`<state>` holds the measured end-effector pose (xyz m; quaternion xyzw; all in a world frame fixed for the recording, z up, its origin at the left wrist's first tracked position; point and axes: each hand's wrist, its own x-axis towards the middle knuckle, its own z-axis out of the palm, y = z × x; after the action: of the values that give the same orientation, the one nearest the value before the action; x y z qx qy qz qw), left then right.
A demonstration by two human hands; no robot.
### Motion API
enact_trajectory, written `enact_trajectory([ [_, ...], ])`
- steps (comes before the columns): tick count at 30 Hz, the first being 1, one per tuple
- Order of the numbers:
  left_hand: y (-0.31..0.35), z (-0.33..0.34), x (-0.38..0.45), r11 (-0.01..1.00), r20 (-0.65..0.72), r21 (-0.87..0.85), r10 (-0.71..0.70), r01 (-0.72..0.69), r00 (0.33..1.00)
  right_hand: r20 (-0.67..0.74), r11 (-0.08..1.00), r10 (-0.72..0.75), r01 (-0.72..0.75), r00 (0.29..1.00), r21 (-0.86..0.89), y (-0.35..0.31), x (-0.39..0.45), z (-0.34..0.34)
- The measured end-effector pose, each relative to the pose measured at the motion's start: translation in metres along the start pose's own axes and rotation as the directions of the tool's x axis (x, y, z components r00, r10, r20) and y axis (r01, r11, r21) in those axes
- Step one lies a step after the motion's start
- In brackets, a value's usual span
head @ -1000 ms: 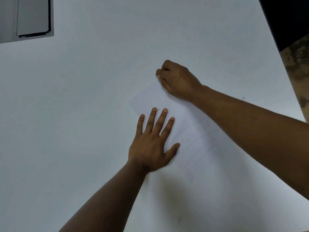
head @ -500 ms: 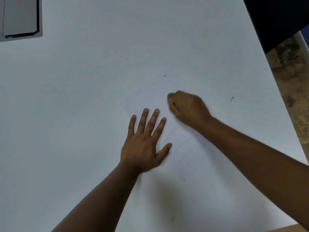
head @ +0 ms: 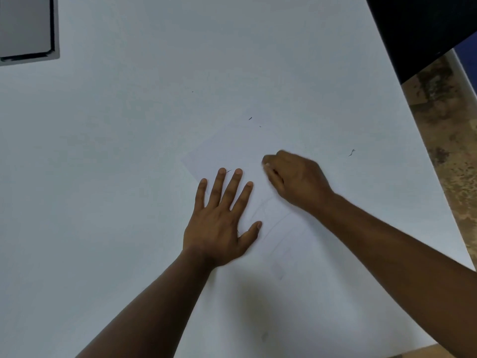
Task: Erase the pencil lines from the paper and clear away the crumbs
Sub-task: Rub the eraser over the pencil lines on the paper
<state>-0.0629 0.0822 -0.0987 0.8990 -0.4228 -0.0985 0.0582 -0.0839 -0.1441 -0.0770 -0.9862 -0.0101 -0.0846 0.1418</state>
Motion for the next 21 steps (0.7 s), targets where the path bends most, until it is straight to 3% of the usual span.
enact_trajectory([
  [3,0.0,0.0,-0.001,1.0,-0.01,-0.008,-0.001,0.001,1.0,-0.128,0.982,0.142,-0.156,0.982,-0.108,0.029,0.025,-0.002],
  [5,-0.001,0.001,-0.001,1.0,-0.014,-0.007,0.0,0.0,1.0,-0.151,0.96,0.251,-0.266,0.956,-0.089,0.041,0.038,-0.004],
  [9,-0.001,0.001,0.0,1.0,-0.018,-0.013,0.0,-0.001,1.0,-0.11,0.93,0.347,-0.327,0.931,0.169,0.027,0.026,-0.014],
  [15,-0.002,0.003,0.0,1.0,-0.009,-0.022,-0.003,0.003,1.0,-0.047,0.675,0.622,-0.505,0.782,0.538,-0.05,-0.06,-0.024],
  [19,-0.003,0.004,-0.002,0.999,-0.032,-0.044,-0.003,0.002,0.999,0.109,0.489,0.716,-0.607,0.689,0.626,-0.072,-0.08,-0.01],
  [21,-0.003,0.004,-0.002,0.999,-0.039,-0.05,0.003,-0.005,0.999,0.127,0.45,0.743,-0.63,0.657,0.633,-0.071,-0.078,-0.004],
])
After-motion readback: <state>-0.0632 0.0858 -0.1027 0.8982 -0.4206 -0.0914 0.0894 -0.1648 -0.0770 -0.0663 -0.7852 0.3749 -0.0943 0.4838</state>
